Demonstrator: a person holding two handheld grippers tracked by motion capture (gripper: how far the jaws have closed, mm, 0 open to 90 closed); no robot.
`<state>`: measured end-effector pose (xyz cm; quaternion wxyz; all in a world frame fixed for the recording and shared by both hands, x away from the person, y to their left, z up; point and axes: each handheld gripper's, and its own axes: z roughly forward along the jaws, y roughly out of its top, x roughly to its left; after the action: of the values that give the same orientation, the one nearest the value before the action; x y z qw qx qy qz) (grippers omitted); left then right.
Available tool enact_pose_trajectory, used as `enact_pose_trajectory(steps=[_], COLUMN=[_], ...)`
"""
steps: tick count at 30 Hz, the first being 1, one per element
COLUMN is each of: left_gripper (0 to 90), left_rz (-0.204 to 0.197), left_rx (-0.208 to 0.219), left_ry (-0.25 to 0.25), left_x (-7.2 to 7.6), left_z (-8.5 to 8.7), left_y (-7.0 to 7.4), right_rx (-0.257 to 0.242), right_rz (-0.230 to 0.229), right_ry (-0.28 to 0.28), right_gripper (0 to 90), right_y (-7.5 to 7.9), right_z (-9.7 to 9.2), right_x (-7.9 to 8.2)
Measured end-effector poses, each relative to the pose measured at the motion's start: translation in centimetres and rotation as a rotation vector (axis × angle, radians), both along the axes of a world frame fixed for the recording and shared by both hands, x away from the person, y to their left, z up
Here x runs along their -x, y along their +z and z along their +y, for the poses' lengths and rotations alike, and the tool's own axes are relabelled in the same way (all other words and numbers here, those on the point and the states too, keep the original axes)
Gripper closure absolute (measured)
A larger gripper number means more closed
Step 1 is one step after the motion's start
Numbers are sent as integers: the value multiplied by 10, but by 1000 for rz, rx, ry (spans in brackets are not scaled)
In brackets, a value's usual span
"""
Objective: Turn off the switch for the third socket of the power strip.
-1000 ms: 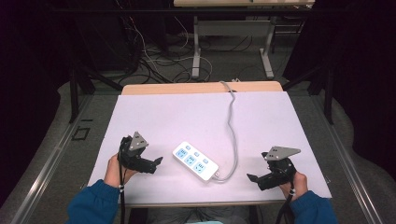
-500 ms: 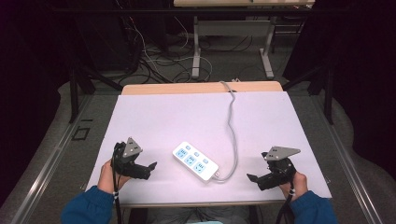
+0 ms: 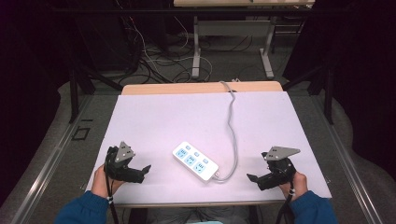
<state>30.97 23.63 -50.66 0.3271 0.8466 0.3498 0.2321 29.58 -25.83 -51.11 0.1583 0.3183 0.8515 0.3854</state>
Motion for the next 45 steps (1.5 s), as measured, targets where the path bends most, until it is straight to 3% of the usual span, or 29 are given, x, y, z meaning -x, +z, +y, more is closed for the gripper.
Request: enact_pose_trajectory(steps=[1, 8, 13, 17, 27, 33, 45], left_gripper=[2, 1, 1, 1, 1, 1, 1], left_rz=[13, -1, -13, -7, -15, -15, -15], left_rx=[9, 24, 9, 29, 23, 49, 43], left_ry=[3, 9, 8, 12, 22, 39, 51], left_x=[1, 6, 10, 12, 14, 17, 19], left_z=[0, 5, 9, 11, 16, 22, 27], left_y=[-1, -4, -4, -6, -8, -11, -15], right_rx=[-3, -2, 0, 1, 2, 5, 2], right_rz=[-4, -5, 0, 4, -1, 8, 2], right_ry=[-1, -2, -4, -2, -9, -1, 0], right_gripper=[30, 30, 30, 30, 31, 31, 31], right_y=[0, 0, -1, 0, -1, -1, -2], right_z=[0, 0, 1, 0, 1, 1, 1], right_x=[0, 0, 0, 0, 0, -1, -2])
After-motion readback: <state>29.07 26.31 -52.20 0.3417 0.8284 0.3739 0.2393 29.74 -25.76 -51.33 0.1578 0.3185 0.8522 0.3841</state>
